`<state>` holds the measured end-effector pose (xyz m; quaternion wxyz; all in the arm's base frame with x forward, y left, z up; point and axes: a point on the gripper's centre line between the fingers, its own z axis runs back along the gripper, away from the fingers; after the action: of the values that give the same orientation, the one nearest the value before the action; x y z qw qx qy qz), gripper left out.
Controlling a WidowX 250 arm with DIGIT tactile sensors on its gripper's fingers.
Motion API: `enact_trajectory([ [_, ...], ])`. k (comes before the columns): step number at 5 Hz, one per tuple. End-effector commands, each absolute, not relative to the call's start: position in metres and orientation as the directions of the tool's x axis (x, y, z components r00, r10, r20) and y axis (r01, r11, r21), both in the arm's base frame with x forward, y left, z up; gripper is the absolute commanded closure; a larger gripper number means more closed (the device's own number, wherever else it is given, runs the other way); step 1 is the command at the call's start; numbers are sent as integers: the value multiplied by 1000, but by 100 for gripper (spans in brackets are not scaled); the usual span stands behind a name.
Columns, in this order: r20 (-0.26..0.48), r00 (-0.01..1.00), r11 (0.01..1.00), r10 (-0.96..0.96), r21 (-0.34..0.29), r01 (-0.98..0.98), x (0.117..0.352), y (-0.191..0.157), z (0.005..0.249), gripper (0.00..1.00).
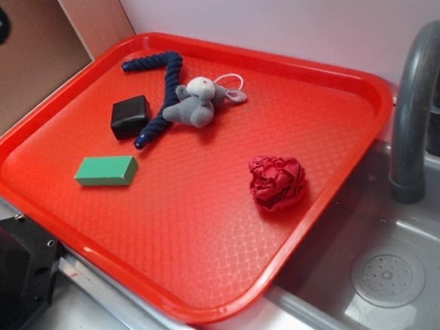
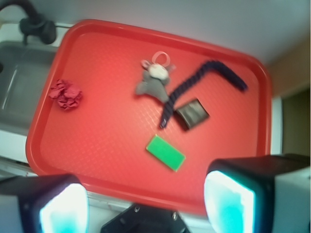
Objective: Grab the red paper.
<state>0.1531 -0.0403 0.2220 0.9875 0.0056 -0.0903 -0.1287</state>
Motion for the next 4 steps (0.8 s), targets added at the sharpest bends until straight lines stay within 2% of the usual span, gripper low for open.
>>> enact_trajectory([
  [1, 227, 691, 721, -686, 84, 688, 195, -97, 201, 0],
  [2, 185, 496, 521, -849, 134, 843, 209, -123, 184, 0],
  [3, 109, 272, 285, -956, 138, 948, 219, -145, 162, 0],
  [4, 55, 146, 151, -988, 97, 984, 224, -158, 137, 0],
])
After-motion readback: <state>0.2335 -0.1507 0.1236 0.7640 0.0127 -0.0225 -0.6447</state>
